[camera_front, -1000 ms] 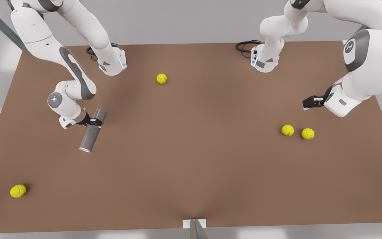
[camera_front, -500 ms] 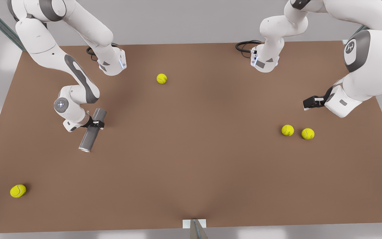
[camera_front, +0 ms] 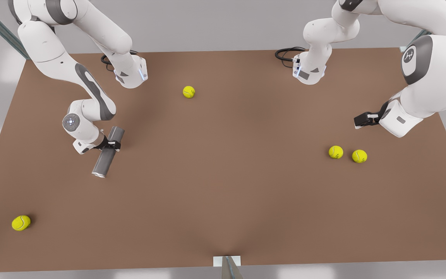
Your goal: Put the tennis tube upright
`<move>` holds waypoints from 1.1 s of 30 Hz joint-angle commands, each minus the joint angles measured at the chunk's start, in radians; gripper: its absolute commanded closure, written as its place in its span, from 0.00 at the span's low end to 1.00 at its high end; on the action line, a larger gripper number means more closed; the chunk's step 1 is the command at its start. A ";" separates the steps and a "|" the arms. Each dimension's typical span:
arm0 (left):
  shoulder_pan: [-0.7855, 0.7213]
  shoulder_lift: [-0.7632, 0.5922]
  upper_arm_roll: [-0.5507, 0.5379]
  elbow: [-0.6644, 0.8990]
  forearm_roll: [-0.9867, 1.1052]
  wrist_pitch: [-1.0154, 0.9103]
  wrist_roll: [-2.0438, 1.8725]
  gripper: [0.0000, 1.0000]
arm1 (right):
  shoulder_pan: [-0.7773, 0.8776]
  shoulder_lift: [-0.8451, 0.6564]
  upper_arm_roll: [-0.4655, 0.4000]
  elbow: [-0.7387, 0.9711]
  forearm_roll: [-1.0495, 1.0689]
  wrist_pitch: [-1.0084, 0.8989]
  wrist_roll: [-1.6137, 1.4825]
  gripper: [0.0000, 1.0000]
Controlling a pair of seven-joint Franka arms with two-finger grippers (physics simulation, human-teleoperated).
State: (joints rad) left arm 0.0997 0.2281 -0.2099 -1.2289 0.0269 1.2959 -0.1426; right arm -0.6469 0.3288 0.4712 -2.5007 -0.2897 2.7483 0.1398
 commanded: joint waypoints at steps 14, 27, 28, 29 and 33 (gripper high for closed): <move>-0.002 -0.001 -0.002 0.000 0.011 0.000 0.000 0.00 | -0.007 0.001 0.000 -0.001 -0.002 0.004 -0.006 0.21; 0.000 -0.001 -0.002 0.000 0.011 -0.001 0.000 0.00 | -0.005 -0.004 0.001 -0.001 -0.005 0.002 -0.006 0.26; 0.000 -0.001 -0.002 0.002 0.011 -0.001 0.000 0.00 | -0.005 -0.005 0.001 -0.001 -0.005 0.001 -0.006 0.26; 0.000 -0.001 -0.002 0.002 0.011 -0.001 0.000 0.00 | -0.005 -0.007 0.001 -0.001 -0.005 0.001 -0.006 0.26; -0.002 0.000 0.000 0.000 0.013 0.000 0.000 0.00 | -0.005 -0.011 0.003 -0.001 -0.005 -0.002 -0.006 0.26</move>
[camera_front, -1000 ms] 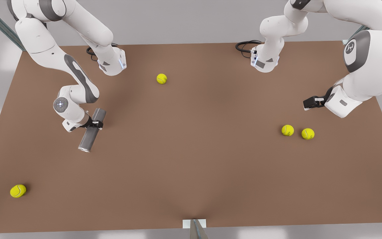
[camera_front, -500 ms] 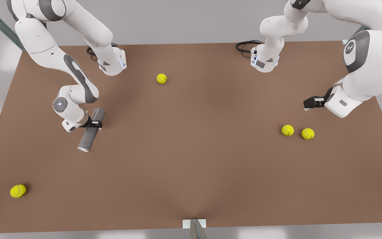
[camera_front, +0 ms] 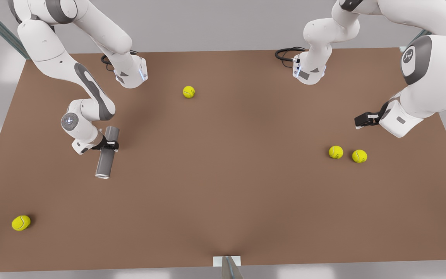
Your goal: Put the tennis tube upright
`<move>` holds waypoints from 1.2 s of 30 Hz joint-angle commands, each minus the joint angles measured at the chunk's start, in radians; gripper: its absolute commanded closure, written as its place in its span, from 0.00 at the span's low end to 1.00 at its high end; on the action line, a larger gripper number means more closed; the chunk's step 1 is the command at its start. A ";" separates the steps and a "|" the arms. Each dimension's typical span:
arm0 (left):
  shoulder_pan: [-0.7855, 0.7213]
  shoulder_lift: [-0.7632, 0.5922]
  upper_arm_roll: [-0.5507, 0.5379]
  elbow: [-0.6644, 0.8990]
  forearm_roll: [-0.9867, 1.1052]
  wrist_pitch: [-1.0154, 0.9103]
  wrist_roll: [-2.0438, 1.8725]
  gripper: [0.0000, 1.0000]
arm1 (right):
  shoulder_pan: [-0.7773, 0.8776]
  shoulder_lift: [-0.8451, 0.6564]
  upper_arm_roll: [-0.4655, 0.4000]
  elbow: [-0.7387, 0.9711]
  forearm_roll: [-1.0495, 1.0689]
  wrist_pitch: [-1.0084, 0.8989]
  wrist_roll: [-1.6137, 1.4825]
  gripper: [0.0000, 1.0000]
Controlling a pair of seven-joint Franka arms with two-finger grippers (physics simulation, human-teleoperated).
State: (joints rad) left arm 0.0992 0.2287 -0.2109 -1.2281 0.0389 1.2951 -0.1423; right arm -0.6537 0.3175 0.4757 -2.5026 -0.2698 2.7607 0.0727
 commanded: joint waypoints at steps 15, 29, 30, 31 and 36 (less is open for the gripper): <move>0.002 0.000 0.002 -0.001 0.001 0.000 0.001 0.00 | 0.020 -0.055 0.142 0.001 -0.034 -0.010 0.061 0.28; 0.001 0.000 0.002 -0.001 0.001 0.001 0.001 0.00 | 0.755 -0.077 0.185 0.126 -0.077 -0.076 0.334 0.29; 0.001 0.000 0.002 -0.001 0.001 0.001 0.001 0.00 | 0.782 -0.052 0.184 0.151 -0.112 -0.076 0.335 0.29; 0.001 0.000 0.002 -0.001 0.001 0.001 0.001 0.00 | 0.815 -0.028 0.182 0.177 -0.156 -0.081 0.334 0.29; 0.001 0.000 0.002 -0.002 0.001 0.001 0.001 0.00 | 0.815 0.140 0.164 0.321 -0.506 -0.115 0.225 0.29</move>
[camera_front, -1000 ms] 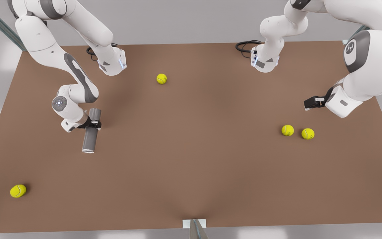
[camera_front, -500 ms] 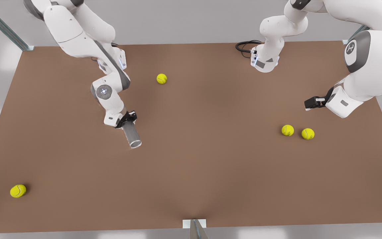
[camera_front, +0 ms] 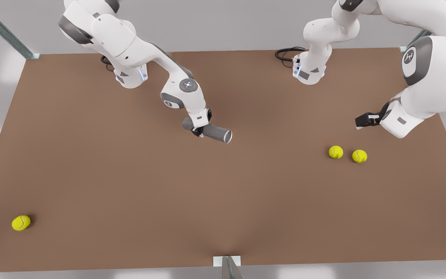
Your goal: Put the tennis tube upright
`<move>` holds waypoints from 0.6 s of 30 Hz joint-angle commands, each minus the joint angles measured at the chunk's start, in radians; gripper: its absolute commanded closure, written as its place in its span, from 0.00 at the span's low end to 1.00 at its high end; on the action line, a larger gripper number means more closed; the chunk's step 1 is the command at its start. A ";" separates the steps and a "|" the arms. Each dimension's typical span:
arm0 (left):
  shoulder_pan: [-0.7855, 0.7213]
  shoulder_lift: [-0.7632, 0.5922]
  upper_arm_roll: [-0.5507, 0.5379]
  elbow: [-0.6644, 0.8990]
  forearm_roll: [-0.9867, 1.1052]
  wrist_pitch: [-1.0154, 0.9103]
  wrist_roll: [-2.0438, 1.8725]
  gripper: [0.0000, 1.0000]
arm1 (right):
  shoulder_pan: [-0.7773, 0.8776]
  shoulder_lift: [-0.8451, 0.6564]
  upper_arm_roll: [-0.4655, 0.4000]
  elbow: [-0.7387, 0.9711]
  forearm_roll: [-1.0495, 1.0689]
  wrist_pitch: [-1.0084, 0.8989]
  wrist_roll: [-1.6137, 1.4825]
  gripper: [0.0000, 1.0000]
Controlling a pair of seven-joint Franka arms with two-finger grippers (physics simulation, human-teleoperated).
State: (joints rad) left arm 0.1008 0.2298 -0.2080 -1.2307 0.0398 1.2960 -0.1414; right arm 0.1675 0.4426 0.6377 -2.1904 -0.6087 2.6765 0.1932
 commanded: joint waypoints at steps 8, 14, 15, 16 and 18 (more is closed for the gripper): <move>-0.001 -0.001 -0.001 0.000 0.000 0.000 -0.001 0.00 | -0.002 0.131 -0.078 0.161 -0.401 -0.023 -0.169 0.29; -0.001 -0.001 -0.001 0.000 0.000 0.000 -0.001 0.00 | 0.047 0.215 -0.076 0.187 -0.579 -0.021 -0.162 0.28; -0.001 -0.001 -0.001 0.000 0.000 0.000 0.000 0.00 | 0.047 0.240 -0.076 0.205 -0.588 -0.021 -0.162 0.26; -0.001 -0.001 -0.001 0.000 0.000 0.000 -0.001 0.00 | 0.047 0.255 -0.076 0.213 -0.588 -0.021 -0.162 0.16; -0.001 -0.001 -0.001 0.000 0.000 0.000 0.000 0.00 | 0.079 0.288 -0.078 0.247 -0.588 -0.024 -0.159 0.00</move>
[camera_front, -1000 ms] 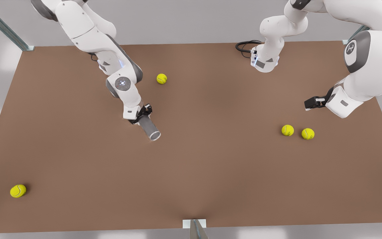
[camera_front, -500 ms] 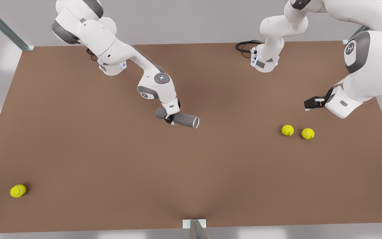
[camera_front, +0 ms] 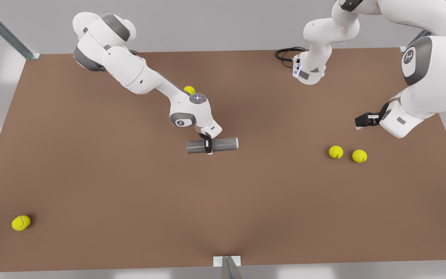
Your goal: Put the tennis tube upright
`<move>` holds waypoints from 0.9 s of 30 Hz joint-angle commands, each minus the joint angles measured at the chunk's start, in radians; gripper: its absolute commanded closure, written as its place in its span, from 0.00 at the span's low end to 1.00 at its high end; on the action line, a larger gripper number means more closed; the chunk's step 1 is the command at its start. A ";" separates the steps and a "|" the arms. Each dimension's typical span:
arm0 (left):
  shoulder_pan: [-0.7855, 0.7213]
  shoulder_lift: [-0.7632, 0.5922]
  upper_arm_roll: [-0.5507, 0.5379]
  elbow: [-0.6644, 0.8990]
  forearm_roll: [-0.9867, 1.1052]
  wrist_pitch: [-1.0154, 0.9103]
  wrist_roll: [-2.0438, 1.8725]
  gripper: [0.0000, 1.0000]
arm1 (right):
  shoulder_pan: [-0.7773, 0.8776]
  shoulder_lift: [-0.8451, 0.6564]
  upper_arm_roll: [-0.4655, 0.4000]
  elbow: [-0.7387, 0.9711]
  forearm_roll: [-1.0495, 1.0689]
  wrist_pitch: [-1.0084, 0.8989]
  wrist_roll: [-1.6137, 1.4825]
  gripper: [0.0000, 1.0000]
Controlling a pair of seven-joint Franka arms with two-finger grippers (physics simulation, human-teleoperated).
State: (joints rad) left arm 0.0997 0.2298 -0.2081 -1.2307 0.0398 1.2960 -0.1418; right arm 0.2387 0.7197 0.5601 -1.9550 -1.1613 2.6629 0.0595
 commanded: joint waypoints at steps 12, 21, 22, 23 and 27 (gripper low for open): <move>-0.110 0.008 -0.025 -0.023 -0.001 -0.092 -0.048 0.00 | -0.001 0.021 0.003 0.036 -0.020 -0.009 -0.024 0.00; -0.382 -0.178 0.249 -0.647 -0.498 0.495 -0.053 0.00 | -0.142 -0.079 0.268 -0.024 0.003 -0.093 0.074 0.00; -0.406 -0.173 0.250 -0.705 -0.626 0.592 -0.053 0.00 | -0.249 -0.077 0.377 -0.038 0.003 -0.150 0.072 0.00; -0.428 -0.159 0.248 -0.763 -0.702 0.698 -0.042 0.00 | -0.387 -0.074 0.490 -0.067 0.009 -0.188 0.072 0.00; -0.482 0.043 0.248 -0.773 -1.098 0.862 0.276 0.00 | -0.803 -0.068 0.810 -0.053 0.212 -0.500 0.066 0.00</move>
State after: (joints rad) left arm -0.3885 0.2486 0.0391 -2.0010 -0.8021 1.8904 -0.1328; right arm -0.5032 0.6521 1.3285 -2.0029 -1.0419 2.3918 0.0872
